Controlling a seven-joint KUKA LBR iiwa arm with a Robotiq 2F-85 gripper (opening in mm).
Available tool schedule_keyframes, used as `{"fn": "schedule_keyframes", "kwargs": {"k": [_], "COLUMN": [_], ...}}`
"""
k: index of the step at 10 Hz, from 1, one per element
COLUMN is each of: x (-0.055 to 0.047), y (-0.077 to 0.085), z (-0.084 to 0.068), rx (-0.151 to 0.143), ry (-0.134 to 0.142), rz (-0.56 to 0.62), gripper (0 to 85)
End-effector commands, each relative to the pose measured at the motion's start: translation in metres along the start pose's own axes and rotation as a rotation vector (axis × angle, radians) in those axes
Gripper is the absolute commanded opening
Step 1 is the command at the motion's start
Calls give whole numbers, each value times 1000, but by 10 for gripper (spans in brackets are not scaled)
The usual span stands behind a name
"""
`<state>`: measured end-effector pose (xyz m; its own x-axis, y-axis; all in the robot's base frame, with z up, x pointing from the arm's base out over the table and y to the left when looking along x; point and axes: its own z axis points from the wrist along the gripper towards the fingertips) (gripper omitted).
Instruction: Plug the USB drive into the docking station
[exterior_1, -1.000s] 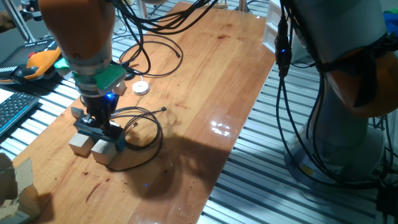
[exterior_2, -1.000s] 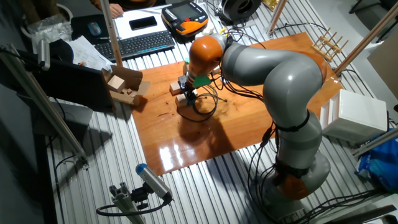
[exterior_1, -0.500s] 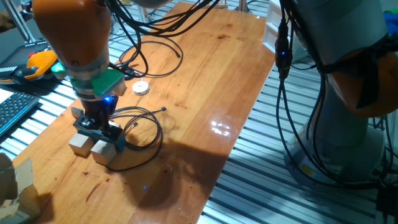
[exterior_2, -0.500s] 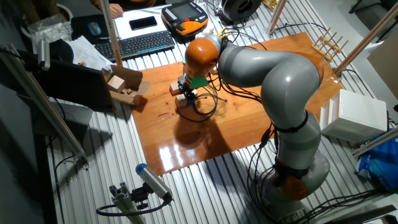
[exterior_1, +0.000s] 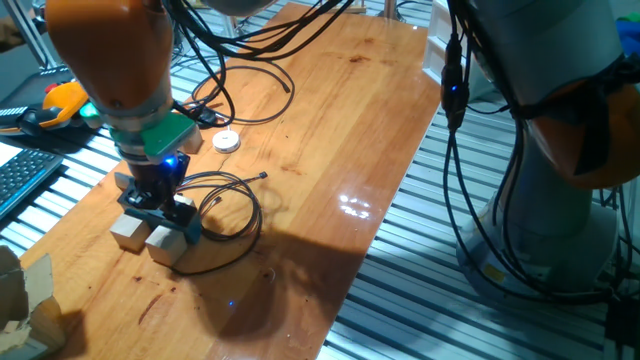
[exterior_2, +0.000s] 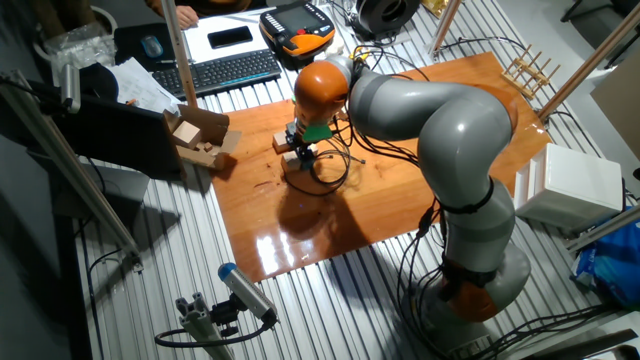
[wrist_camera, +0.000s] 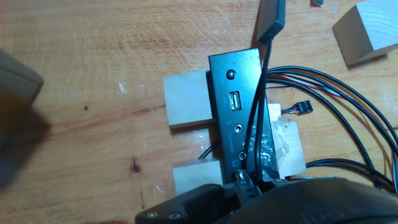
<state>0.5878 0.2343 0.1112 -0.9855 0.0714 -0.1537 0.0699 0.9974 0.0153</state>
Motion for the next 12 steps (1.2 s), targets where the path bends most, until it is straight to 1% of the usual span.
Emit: {"fn": "schedule_keyframes", "kwargs": {"k": [1, 2, 5, 8, 9, 10, 11, 12], "x": [0, 0, 0, -1, -1, -2, -4, -6], "y": [0, 0, 1, 2, 3, 6, 9, 11], "z": [0, -1, -1, -2, -2, -4, -5, -6], "rx": [-6, -12, -12, -11, -17, -16, -30, -37], "ry": [3, 7, 10, -1, -2, -4, -2, 2], "rz": [-4, -11, -27, -13, -20, -26, -25, -37], "gripper": [0, 0, 0, 0, 0, 0, 0, 0]}}
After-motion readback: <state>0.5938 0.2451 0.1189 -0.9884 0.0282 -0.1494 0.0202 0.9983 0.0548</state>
